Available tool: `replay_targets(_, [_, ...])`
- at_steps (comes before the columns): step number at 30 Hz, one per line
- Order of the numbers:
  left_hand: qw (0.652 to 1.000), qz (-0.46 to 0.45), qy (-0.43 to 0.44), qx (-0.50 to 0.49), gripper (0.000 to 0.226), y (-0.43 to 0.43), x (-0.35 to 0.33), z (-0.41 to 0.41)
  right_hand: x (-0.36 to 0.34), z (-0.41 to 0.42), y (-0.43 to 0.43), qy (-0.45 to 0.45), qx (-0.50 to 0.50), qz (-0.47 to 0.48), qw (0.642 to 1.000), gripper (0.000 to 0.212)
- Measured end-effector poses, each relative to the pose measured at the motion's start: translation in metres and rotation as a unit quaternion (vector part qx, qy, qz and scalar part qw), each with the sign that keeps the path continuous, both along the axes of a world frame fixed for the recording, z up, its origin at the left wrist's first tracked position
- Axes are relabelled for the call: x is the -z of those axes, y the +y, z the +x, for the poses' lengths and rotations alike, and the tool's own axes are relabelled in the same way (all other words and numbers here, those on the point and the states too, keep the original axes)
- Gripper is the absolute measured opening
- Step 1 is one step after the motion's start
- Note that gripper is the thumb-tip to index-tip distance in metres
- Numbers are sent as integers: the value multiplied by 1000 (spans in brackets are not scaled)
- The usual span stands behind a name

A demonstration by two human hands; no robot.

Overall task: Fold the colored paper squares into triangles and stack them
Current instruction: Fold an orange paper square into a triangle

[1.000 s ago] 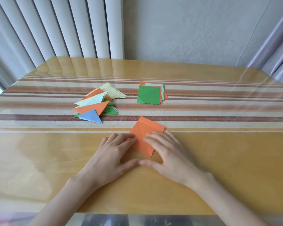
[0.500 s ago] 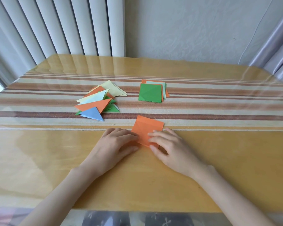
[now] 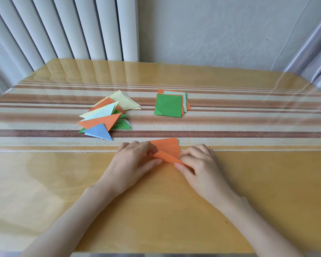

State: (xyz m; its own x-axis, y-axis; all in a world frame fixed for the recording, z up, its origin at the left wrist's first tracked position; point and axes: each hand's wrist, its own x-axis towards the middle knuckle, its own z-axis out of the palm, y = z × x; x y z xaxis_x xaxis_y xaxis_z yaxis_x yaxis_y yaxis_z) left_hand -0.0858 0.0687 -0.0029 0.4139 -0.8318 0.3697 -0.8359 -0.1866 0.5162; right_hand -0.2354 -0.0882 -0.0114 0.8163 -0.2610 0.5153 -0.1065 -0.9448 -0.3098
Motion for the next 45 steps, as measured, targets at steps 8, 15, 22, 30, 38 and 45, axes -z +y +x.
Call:
replay_targets(8, [997, -12, 66, -48, 42, -18, 2, 7, -4, 5, 13, 2, 130, 82, 988, 30])
replay_targets(15, [994, 24, -14, -107, 47, -24, 10, 6, -2, 4, 10, 64, 162, 147, 974, 27])
replay_targets(22, [991, 40, -39, -119, 43, -24, 12, 5, 2, 8, 11, 36, 181, 78, 980, 31])
replay_targets(30, [994, 10, -52, -95, 19, -17, 9, 5, 1, 9, 15, 37, 202, -5, 979, 35])
replay_targets(38, [982, 82, -166, 28, 45, 9, 2, -1, -7, 8, 19, 72, 34, -125, 989, 56])
replay_targets(45, [981, 125, -150, 11, 46, 17, 2, -9, -10, 7, 15, 109, 4, -172, 979, 60])
